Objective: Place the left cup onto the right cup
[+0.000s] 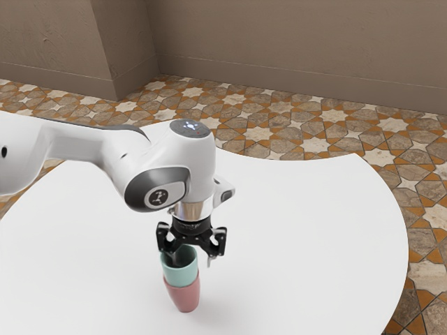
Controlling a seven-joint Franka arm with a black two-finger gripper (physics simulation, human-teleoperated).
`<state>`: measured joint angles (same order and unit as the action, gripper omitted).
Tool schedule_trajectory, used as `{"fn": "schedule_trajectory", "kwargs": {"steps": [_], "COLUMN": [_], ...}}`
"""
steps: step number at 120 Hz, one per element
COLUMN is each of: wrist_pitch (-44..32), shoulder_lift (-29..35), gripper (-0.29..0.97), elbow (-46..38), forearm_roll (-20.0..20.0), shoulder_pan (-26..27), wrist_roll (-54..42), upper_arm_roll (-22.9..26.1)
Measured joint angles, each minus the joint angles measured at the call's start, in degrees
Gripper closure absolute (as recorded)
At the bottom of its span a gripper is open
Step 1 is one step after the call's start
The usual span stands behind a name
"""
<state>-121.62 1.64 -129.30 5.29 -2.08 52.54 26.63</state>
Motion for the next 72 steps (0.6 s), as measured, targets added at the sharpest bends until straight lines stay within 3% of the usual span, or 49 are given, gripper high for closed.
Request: {"fn": "schedule_trajectory", "kwargs": {"steps": [28,72], "wrist_pitch": [0.09,3.20], "shoulder_lift": [0.38,0.68], "gripper": [0.06,0.01], "elbow": [0.56,5.84], "forearm_roll": [-0.01,0.41], "shoulder_pan": [-0.10,-0.02], "wrist_roll": [-0.18,-0.61], "upper_arm_roll": [0.00,0.02]}}
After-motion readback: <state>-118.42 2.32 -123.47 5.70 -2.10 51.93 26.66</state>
